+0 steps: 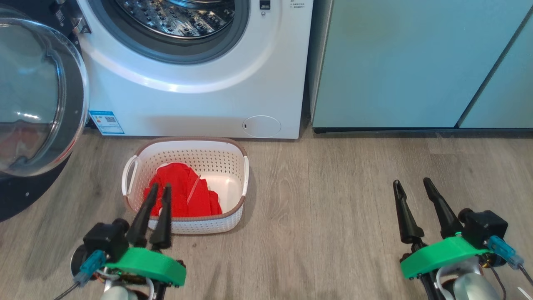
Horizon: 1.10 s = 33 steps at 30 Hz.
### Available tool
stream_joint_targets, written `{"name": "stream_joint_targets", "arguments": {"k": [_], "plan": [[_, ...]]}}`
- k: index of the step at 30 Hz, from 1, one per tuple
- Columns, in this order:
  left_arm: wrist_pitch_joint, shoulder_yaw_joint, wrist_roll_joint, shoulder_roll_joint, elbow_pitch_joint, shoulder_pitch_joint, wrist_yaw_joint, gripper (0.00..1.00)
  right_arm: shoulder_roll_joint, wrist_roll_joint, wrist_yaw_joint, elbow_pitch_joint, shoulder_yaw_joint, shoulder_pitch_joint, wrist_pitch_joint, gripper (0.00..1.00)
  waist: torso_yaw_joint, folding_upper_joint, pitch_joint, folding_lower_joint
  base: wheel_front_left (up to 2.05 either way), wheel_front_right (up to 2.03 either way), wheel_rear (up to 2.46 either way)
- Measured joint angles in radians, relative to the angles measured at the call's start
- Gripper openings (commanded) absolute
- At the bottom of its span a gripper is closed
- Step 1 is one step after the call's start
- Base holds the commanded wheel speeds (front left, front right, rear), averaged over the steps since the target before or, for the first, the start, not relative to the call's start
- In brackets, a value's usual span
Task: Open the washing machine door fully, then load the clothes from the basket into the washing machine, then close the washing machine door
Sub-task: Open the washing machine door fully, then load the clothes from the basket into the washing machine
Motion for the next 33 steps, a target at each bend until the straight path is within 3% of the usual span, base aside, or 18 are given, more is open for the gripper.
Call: {"name": "stream_joint_targets", "arguments": {"k": [1,26,33], "plan": [[0.000,0.000,0.000,0.000,0.002,0.001,0.002,1.00,0.000,0.000,0.000,0.002,0.000,0.000,-0.001,1.00,0.001,0.0000,0.000,0.0000,0.00,0.00,0.00],[0.000,-0.028,-0.025,0.000,0.056,0.008,0.010,1.00,0.001,0.000,0.000,0.025,0.000,-0.005,-0.010,1.00,0.019,0.0000,-0.006,0.0000,0.00,0.00,0.00],[0.000,-0.028,-0.020,0.000,0.056,0.008,0.032,1.00,0.001,0.000,0.000,0.032,0.000,-0.006,-0.010,1.00,0.017,0.0000,-0.009,0.0000,0.00,0.00,0.00]]}}
